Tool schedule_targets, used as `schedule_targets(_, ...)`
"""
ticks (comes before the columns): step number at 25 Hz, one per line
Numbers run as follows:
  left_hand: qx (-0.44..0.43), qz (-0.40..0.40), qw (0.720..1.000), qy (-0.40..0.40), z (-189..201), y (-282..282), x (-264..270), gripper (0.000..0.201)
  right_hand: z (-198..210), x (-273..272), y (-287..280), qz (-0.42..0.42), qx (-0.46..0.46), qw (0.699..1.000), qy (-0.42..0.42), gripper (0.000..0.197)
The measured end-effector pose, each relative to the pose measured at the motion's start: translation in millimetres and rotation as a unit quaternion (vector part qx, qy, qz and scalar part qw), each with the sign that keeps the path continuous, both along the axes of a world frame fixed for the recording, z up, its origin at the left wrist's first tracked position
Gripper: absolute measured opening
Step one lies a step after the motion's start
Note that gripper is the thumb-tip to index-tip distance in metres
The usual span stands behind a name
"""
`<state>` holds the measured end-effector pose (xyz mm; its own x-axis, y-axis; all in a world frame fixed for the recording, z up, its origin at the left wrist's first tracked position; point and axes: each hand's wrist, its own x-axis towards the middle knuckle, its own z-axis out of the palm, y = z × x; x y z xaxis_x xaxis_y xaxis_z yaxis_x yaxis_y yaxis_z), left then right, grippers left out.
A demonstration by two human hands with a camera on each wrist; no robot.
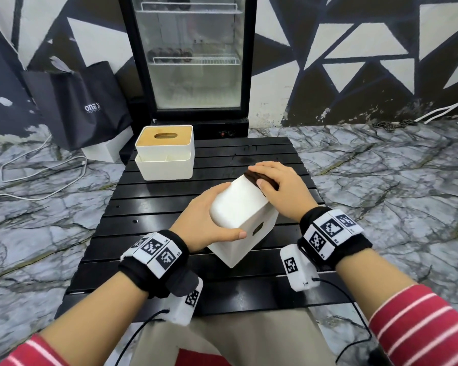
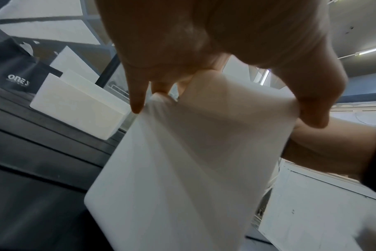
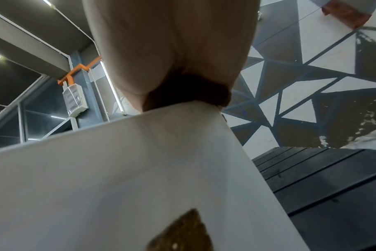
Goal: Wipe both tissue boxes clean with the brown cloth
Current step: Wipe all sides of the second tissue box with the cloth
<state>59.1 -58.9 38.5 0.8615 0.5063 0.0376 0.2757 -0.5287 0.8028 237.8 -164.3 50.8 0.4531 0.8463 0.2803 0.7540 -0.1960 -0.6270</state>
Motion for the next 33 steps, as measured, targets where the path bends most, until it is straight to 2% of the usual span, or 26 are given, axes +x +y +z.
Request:
schedule_targets(2, -0.003, -0.028, 0.999, 0.024, 5.6, 10.0, -0.8, 0.097, -0.6, -3.8, -2.4, -0.01, -0.006, 1.0, 0.002, 0.036)
schedule_targets(4, 0.006, -0.052, 0.997, 0.059, 9.1, 24.3, -7.8, 0.101, -2.6, -11.5, -9.6, -0.017, -0.009, 1.0, -0.004, 0.037)
schedule_targets(6, 0.016, -0.036, 0.998, 0.058, 10.7, 42.0, -19.0, 0.103, -2.4, -19.6, -20.0, -0.025, 0.001, 1.0, 0.002, 0.037)
schedule_targets(9, 0.004, 0.064, 0.998, 0.02, 5.5, 62.3, -33.0, 0.1, -1.7, -37.0, -37.4, -0.008, 0.027, 1.0, 0.0, 0.036)
schedule_targets(11, -0.031, 0.138, 0.99, -0.013, -0.7, 63.3, -31.7, 0.082, -4.2, -50.7, -45.4, 0.021, 0.023, 0.999, -0.019, 0.036)
schedule_targets(13, -0.027, 0.198, 0.978, -0.052, -4.6, 51.6, -24.2, 0.062, -4.0, -57.3, -49.9, 0.036, 0.028, 0.999, -0.019, 0.034)
schedule_targets(15, 0.007, 0.238, 0.969, -0.061, -5.0, 33.2, -14.7, 0.059, 0.8, -52.2, -51.9, 0.015, 0.083, 0.996, 0.01, 0.032)
schedule_targets(17, 0.029, 0.256, 0.965, -0.05, -4.3, 12.7, -5.7, 0.066, 5.3, -42.2, -49.5, -0.03, 0.14, 0.989, 0.047, 0.03)
schedule_targets(20, 0.023, 0.257, 0.965, -0.041, -4.3, -11.7, 4.0, 0.081, 5.3, -34.5, -42.5, -0.076, 0.107, 0.987, 0.096, 0.03)
schedule_targets(23, 0.005, 0.237, 0.97, -0.057, -0.7, -8.6, 8.3, 0.087, -0.2, -32.8, -47.3, -0.074, 0.067, 0.984, 0.147, 0.031)
schedule_targets(26, -0.01, 0.206, 0.977, -0.058, 9.0, 11.2, 5.2, 0.079, -3.9, -43.1, -57.7, -0.046, 0.068, 0.983, 0.166, 0.029)
schedule_targets(29, 0.051, 0.203, 0.977, -0.036, 14.4, 19.3, 3.7, 0.059, -6.7, -69.3, -60.2, 0.036, 0.008, 0.986, 0.16, 0.029)
schedule_targets(31, 0.067, 0.191, 0.979, -0.025, 15.4, 10.7, 12.3, 0.06, -2.3, -70.9, -61.4, 0.039, 0.027, 0.985, 0.166, 0.029)
schedule_targets(33, 0.061, 0.177, 0.982, -0.016, 12.5, 1.0, 20.1, 0.07, 5.6, -57.6, -61.7, 0.006, 0.074, 0.983, 0.167, 0.029)
